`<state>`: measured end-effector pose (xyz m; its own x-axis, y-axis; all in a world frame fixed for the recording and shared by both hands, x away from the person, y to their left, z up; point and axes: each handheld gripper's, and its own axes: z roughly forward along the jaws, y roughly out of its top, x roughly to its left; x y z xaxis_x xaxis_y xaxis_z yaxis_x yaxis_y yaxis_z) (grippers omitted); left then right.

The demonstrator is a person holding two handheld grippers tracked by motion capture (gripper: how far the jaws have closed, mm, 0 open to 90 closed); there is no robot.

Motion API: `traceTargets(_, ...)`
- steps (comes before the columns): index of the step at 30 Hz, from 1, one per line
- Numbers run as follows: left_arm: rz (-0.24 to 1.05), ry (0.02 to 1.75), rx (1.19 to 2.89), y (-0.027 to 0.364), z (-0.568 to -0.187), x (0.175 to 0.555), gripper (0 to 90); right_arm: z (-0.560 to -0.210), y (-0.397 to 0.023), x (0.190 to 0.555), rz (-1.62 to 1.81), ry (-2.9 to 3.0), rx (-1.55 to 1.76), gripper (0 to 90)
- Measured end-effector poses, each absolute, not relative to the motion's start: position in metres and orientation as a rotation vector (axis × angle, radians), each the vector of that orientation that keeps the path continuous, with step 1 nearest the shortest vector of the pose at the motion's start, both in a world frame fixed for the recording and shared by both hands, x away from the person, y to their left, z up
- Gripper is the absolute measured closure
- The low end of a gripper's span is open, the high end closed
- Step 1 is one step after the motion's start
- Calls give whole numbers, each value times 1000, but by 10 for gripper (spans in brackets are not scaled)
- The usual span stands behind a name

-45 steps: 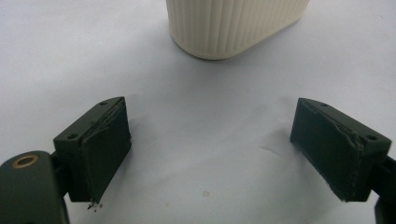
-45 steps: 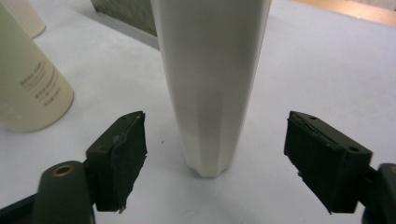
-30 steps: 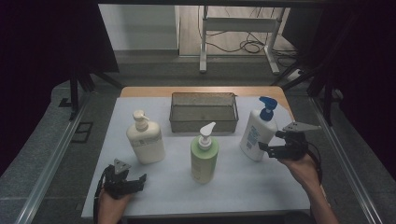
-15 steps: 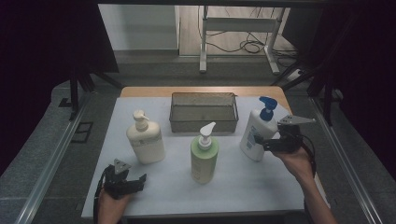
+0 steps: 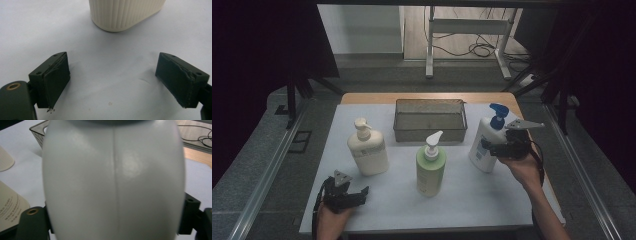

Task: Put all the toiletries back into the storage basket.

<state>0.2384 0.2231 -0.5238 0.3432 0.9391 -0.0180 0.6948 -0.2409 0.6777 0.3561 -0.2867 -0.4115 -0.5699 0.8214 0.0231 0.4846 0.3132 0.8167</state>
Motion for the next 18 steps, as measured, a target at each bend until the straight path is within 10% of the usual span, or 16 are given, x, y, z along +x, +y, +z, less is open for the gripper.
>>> traceTargets(18, 534, 1422, 2018, 223, -524, 238, 120, -407, -281, 355, 1101, 2236, 1115, 374)
